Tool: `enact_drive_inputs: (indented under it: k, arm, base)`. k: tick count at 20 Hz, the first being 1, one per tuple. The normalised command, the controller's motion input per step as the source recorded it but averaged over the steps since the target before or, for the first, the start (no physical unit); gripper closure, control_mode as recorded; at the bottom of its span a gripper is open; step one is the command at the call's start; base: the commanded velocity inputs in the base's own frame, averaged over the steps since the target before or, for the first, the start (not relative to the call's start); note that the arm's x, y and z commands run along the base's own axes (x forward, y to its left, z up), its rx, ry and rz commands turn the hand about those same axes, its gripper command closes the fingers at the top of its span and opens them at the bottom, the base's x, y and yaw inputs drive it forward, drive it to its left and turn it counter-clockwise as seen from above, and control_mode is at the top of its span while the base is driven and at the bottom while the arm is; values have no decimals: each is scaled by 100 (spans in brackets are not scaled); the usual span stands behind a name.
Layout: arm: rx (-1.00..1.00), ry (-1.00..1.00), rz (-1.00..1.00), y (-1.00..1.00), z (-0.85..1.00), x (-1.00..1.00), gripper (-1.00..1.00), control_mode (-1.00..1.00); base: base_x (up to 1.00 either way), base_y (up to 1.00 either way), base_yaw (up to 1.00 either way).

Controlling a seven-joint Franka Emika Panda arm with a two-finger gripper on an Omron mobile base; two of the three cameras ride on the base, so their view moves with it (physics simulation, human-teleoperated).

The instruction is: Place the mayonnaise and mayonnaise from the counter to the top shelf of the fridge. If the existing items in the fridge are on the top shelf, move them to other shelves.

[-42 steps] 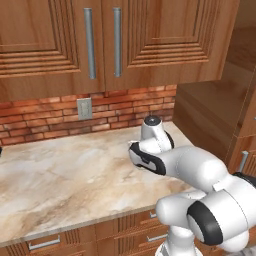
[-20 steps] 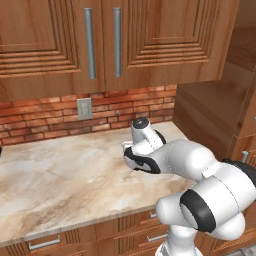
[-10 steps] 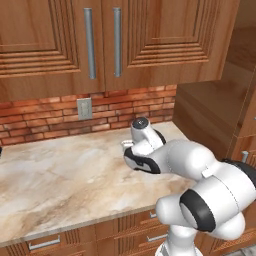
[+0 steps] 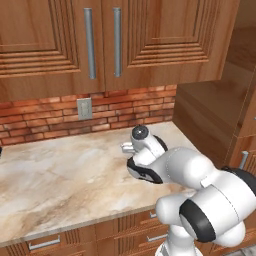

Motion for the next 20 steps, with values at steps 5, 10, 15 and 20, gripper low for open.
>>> enact_drive_inputs:
  k: [5,10,15,20]
  arm:
    - [0,0,0,0,0,0,-100,-100]
    - [0,0,0,0,0,0,-100,-100]
    - [0,0,0,0,0,3,-100,-100]
    - [0,0,0,0,0,3,-100,-100]
  base:
    - [0,0,0]
    - [0,0,0]
    - [0,0,0]
    - [0,0,0]
